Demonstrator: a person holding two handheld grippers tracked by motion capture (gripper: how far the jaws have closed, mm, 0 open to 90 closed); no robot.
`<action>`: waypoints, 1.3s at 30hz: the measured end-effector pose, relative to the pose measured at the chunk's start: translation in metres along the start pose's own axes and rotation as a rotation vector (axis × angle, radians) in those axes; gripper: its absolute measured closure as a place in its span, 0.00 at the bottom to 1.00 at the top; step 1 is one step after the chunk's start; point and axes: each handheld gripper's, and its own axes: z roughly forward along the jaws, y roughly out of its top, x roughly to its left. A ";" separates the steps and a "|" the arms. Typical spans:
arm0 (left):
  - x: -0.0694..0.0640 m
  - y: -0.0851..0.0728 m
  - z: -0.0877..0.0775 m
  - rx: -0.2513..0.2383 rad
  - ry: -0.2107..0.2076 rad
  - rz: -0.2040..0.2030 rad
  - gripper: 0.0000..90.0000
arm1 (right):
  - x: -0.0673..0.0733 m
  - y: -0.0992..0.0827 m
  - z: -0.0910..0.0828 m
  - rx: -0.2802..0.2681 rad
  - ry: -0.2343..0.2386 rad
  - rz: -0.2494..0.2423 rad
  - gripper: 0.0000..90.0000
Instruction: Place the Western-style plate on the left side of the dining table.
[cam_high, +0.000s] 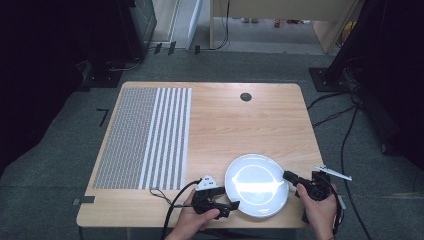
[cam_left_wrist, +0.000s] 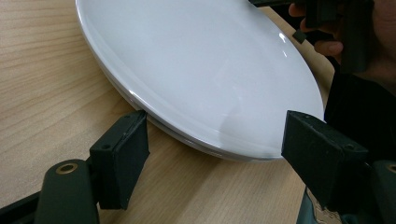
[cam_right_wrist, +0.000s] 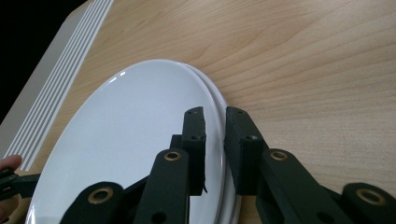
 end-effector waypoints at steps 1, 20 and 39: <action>0.000 0.000 0.000 0.000 0.000 0.000 0.26 | 0.000 0.000 0.000 0.002 0.003 0.001 0.88; 0.001 0.000 0.001 0.008 0.000 -0.003 0.27 | 0.010 -0.005 0.009 0.055 0.068 -0.019 0.87; 0.007 0.000 -0.004 0.010 0.000 -0.029 0.28 | 0.010 -0.007 0.013 0.078 0.131 -0.010 0.85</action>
